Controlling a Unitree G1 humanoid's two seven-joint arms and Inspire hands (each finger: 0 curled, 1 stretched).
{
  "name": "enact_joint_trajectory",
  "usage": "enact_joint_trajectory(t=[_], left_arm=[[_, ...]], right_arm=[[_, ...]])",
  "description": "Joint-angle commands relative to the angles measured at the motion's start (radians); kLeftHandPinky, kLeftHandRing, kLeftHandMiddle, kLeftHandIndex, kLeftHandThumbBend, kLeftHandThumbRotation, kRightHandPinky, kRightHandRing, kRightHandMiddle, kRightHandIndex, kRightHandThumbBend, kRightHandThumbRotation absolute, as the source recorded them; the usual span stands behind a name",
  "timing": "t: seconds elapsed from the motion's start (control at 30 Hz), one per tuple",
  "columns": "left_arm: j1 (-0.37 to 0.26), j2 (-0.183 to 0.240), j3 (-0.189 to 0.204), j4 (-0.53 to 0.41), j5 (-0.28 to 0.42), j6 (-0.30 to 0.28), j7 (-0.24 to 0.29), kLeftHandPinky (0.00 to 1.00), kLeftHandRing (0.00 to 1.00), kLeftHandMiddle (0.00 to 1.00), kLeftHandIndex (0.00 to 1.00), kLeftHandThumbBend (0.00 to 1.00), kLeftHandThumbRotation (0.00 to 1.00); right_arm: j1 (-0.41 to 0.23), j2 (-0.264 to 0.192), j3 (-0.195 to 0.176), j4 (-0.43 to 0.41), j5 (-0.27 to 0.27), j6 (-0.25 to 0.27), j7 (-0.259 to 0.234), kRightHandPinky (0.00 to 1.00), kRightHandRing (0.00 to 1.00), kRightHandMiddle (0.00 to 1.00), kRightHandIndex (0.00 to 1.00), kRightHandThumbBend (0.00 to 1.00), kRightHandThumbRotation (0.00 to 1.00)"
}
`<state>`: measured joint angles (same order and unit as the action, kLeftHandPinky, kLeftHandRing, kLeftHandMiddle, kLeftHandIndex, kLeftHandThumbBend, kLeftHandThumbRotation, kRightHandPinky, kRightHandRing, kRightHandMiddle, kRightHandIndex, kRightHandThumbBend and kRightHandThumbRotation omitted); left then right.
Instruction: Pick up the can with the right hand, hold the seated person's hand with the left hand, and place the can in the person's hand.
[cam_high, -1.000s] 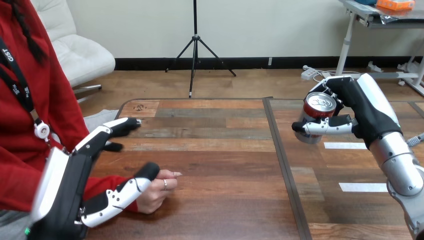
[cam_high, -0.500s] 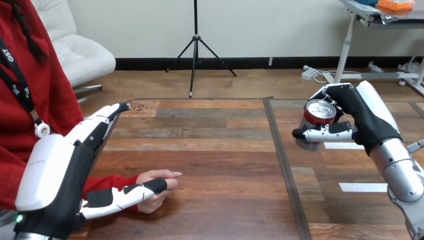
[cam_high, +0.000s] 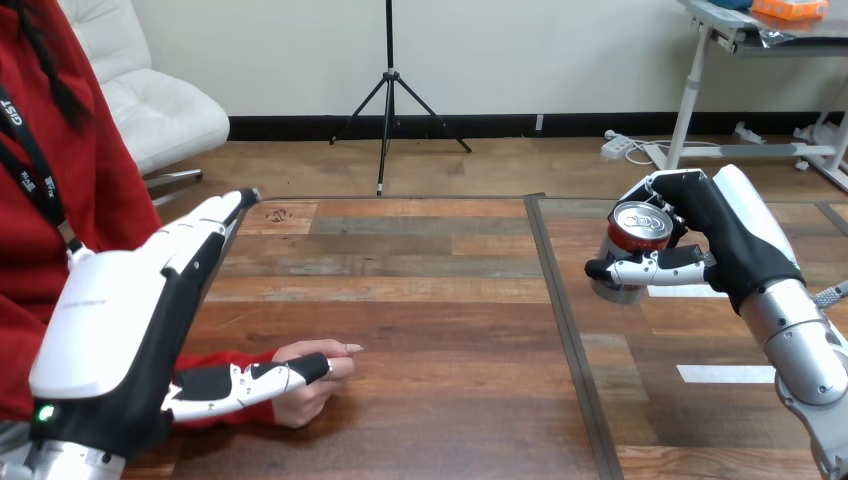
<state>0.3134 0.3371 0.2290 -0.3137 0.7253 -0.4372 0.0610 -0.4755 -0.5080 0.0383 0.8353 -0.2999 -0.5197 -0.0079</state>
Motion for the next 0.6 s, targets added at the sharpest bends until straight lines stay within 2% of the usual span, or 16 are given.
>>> enact_joint_trajectory(t=[0.0, 0.17, 0.3, 0.57], left_arm=[[-0.063, 0.039, -0.019, 0.021, 0.035, 0.012, 0.028, 0.71, 0.86, 0.90, 0.90, 1.00, 0.51], [-0.076, 0.068, -0.037, 0.039, 0.055, 0.027, 0.004, 0.70, 0.87, 0.91, 0.91, 1.00, 0.52], [-0.089, 0.084, -0.053, 0.065, 0.062, 0.031, 0.008, 0.70, 0.86, 0.91, 0.91, 1.00, 0.50], [-0.119, 0.135, -0.093, 0.109, 0.094, 0.062, -0.034, 0.73, 0.87, 0.90, 0.91, 1.00, 0.49]], right_arm=[[-0.072, 0.000, -0.019, -0.011, 0.028, -0.030, -0.004, 0.36, 0.39, 0.43, 0.45, 0.75, 0.00], [-0.073, 0.001, -0.017, -0.013, 0.030, -0.025, -0.005, 0.37, 0.39, 0.43, 0.45, 0.75, 0.00], [-0.075, -0.001, -0.013, -0.013, 0.023, -0.027, -0.010, 0.37, 0.39, 0.43, 0.45, 0.75, 0.00], [-0.077, 0.002, -0.014, -0.009, 0.030, -0.028, -0.004, 0.37, 0.40, 0.43, 0.45, 0.74, 0.00]])
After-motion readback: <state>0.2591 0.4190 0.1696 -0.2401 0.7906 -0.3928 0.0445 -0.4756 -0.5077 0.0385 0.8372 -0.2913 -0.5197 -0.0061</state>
